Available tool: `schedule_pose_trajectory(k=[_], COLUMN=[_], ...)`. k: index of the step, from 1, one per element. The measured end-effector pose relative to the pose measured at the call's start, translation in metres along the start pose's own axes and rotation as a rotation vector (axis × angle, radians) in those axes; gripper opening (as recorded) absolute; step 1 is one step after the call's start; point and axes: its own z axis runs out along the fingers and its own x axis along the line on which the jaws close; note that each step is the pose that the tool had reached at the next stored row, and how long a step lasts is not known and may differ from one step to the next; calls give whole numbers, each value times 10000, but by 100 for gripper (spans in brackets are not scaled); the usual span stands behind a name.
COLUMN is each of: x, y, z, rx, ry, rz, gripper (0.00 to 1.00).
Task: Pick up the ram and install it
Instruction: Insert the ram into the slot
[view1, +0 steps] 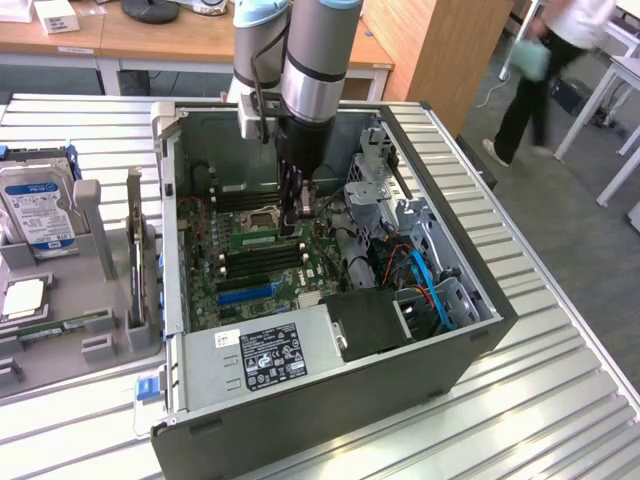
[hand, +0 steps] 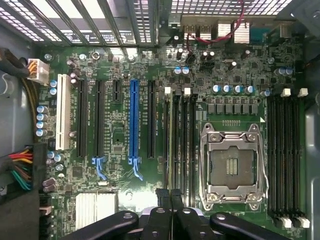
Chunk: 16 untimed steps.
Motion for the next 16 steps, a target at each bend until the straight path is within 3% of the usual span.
schedule_pose_trajectory(k=[16], x=[-36], y=[6], z=[78], rx=[0], ry=[0], rz=[-1], gripper=[12])
